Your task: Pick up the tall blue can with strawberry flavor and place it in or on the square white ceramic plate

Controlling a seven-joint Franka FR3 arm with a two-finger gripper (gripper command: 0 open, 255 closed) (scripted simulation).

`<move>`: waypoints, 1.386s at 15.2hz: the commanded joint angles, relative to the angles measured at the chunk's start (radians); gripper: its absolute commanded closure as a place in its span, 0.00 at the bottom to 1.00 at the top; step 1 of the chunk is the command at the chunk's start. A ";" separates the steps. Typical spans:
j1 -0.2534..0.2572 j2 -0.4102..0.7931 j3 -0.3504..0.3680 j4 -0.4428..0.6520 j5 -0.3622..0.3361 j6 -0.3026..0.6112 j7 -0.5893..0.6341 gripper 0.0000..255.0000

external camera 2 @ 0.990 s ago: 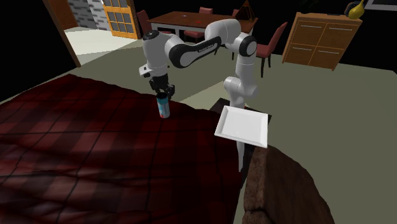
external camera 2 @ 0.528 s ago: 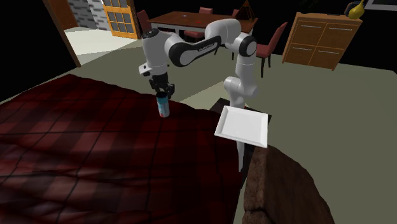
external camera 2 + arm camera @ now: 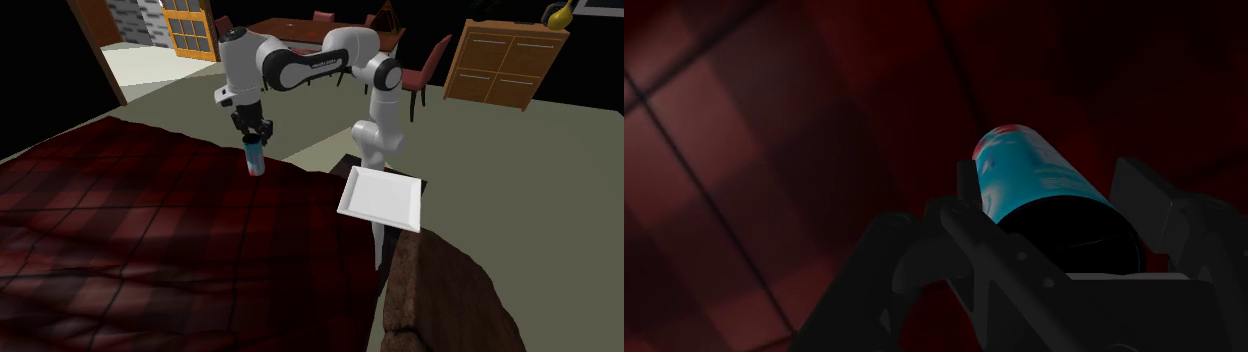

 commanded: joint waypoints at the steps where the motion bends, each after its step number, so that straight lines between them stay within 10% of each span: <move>1: 0.000 0.007 0.000 0.035 0.002 -0.028 -0.003 1.00; 8: -0.007 0.048 -0.005 0.172 0.014 -0.124 -0.024 1.00; 21: 0.130 -0.313 0.181 -0.163 -0.033 -0.179 0.293 1.00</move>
